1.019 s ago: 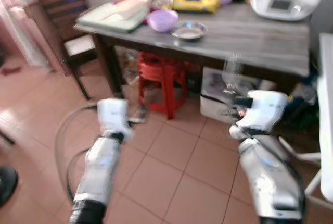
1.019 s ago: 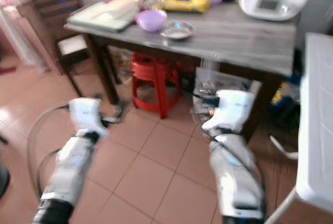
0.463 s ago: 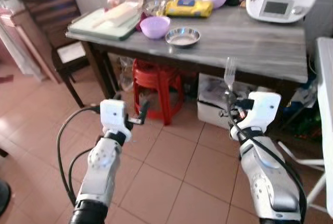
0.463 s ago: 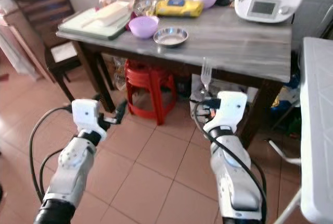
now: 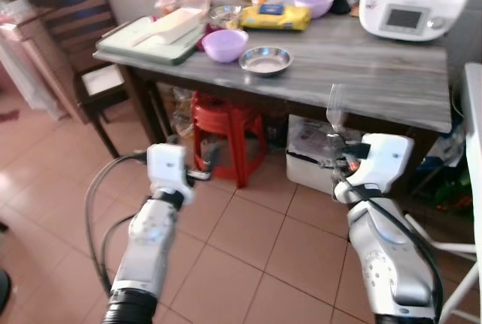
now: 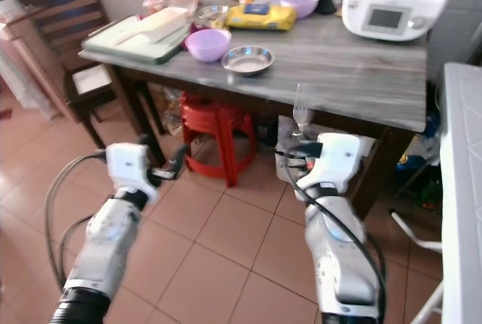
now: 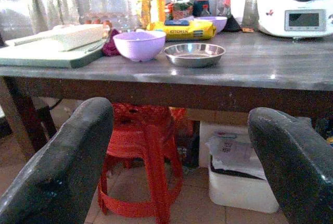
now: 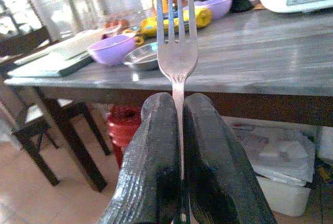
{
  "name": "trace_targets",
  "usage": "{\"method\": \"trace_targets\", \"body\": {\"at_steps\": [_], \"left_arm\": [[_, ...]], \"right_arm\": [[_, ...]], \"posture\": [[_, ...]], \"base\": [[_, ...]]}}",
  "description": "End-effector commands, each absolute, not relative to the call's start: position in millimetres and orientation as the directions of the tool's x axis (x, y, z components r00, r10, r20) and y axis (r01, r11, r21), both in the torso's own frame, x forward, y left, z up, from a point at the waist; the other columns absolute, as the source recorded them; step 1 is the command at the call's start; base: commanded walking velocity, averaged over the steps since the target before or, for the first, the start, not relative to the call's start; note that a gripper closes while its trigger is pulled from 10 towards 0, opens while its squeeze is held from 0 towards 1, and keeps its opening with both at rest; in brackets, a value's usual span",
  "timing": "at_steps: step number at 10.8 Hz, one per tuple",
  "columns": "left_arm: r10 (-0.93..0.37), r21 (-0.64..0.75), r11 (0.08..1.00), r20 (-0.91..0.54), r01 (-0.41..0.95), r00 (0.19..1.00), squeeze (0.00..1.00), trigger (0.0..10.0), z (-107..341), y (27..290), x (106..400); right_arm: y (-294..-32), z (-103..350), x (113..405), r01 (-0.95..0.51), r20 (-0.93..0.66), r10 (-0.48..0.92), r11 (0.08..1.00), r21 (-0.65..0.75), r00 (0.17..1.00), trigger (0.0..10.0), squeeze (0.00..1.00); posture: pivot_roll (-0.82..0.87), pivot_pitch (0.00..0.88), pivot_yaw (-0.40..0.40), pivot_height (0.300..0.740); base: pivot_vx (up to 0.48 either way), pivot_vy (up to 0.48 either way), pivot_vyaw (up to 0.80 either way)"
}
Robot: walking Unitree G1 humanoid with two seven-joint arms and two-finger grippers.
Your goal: Setting the table
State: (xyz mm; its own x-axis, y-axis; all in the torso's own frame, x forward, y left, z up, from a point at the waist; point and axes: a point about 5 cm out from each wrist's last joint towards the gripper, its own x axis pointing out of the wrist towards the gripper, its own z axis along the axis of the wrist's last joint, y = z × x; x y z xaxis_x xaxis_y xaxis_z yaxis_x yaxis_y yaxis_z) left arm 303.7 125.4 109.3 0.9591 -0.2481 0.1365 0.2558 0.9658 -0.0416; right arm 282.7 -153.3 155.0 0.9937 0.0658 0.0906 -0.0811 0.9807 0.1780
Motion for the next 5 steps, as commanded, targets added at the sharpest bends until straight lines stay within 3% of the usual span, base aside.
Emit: {"method": "trace_targets", "body": {"at_steps": [1, 5], "left_arm": [[-0.271, -0.036, 0.96, 0.144, 0.279, 0.952, 0.0, 10.0, 112.0, 119.3, 304.3], [-0.268, -0.032, 0.961, 0.132, 0.274, 0.954, 0.0, 10.0, 110.2, 120.2, 303.8]], "right_arm": [[-157.0, 158.8, 282.6, -0.066, 0.098, 0.049, 0.982, 0.178, 0.994, 10.0, 0.0], [-156.6, 157.3, 282.1, -0.07, 0.093, 0.054, 0.981, 0.182, 0.994, 10.0, 0.0]], "posture": [[-0.12, 0.051, 0.083, 0.74], [-0.12, 0.053, 0.082, 0.74]], "base": [[0.27, 0.0, 0.0], [0.272, 0.0, 0.0]]}}
